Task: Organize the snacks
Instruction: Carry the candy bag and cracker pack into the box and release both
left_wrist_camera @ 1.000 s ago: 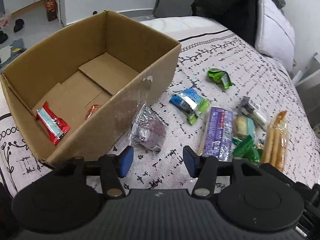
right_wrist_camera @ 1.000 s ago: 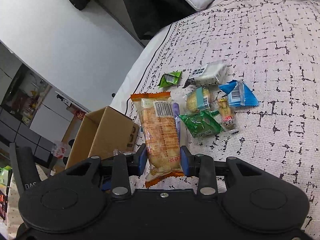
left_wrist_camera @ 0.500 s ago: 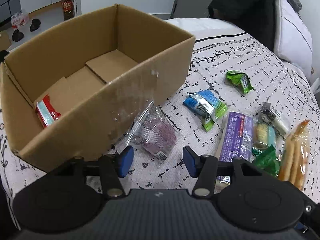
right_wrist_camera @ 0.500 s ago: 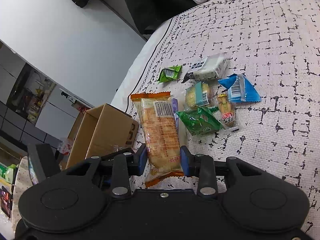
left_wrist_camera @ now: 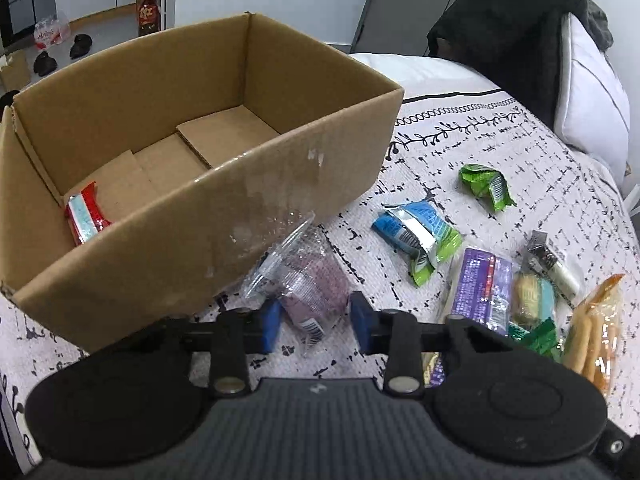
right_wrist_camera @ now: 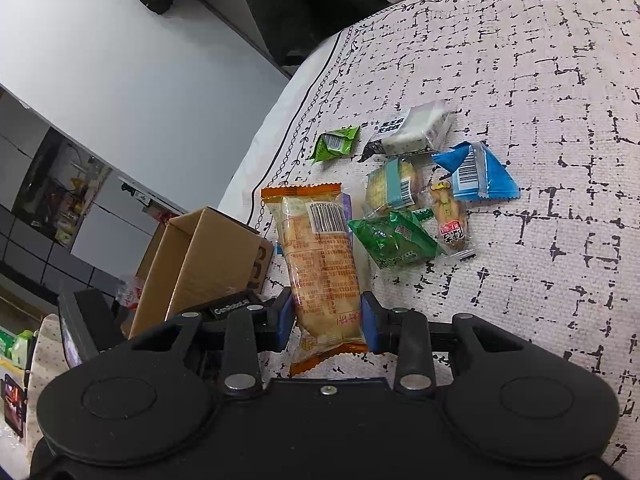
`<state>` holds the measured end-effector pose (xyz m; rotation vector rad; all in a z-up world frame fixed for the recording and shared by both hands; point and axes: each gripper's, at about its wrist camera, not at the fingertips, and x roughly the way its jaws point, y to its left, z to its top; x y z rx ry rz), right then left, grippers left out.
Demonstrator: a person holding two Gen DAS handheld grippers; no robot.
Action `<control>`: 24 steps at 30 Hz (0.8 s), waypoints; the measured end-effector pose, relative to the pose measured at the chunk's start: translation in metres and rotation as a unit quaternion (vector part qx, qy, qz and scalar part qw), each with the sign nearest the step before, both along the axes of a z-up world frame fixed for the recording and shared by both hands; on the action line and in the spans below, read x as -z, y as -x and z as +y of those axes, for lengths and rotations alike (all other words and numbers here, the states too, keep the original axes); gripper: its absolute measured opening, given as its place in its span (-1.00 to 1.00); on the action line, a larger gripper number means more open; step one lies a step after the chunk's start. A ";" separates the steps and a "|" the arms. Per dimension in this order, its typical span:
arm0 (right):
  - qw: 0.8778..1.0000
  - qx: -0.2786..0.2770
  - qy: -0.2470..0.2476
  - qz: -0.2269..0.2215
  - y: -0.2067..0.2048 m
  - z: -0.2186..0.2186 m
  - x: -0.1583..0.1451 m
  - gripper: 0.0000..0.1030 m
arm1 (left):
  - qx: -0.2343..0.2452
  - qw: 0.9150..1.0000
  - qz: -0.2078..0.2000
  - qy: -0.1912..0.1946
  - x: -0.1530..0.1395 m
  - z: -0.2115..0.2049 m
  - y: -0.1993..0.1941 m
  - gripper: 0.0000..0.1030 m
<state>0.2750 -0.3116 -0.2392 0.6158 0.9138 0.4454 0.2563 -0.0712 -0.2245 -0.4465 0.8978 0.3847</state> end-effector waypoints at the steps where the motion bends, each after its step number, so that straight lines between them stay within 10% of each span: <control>1: 1.000 0.000 0.002 -0.001 0.000 0.000 0.000 -0.34 | 0.001 1.000 -0.001 0.002 -0.001 0.000 0.001 -0.38; 24: 0.998 -0.014 0.039 -0.043 -0.004 0.028 -0.038 -0.34 | 0.047 0.997 -0.043 0.038 -0.068 0.006 0.020 -0.45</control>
